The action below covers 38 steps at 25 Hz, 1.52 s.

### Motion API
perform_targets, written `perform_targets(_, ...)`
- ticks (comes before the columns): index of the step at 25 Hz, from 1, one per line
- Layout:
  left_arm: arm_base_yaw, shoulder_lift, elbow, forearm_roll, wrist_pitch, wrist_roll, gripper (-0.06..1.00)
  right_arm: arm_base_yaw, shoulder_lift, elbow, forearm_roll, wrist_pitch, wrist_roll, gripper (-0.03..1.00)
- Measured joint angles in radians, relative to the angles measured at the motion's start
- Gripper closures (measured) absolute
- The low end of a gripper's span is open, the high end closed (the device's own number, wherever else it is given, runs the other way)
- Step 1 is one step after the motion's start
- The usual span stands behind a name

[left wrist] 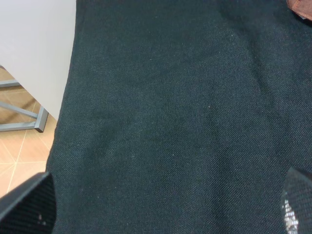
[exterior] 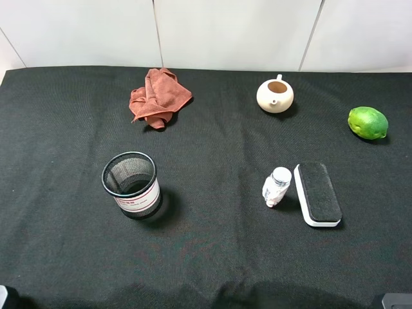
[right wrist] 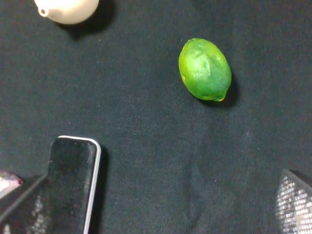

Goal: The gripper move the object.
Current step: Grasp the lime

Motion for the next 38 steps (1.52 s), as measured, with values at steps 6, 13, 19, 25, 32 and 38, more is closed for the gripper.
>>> perform_targets(6, 0.000, 0.000, 0.000, 0.000, 0.000, 0.000, -0.03, 0.000, 0.201, -0.077, 0.018, -0.002, -0.077, 0.27)
perform_targets(13, 0.000, 0.000, 0.000, 0.000, 0.000, 0.000, -0.03, 0.000, 0.378, -0.113, -0.001, -0.035, -0.146, 0.27)
perform_targets(19, 0.000, 0.000, 0.000, 0.000, 0.000, 0.000, -0.03, 0.000, 0.471, -0.115, -0.056, -0.106, -0.152, 0.27)
perform_targets(25, 0.000, 0.000, 0.000, 0.000, 0.000, 0.000, -0.03, -0.035, 0.569, -0.115, -0.066, -0.165, -0.177, 0.27)
perform_targets(32, 0.000, 0.000, 0.000, 0.000, 0.000, 0.000, -0.03, -0.049, 0.664, -0.115, -0.069, -0.217, -0.214, 0.27)
perform_targets(38, 0.000, 0.000, 0.000, 0.000, 0.000, 0.000, -0.03, -0.049, 0.714, -0.132, -0.086, -0.246, -0.232, 0.27)
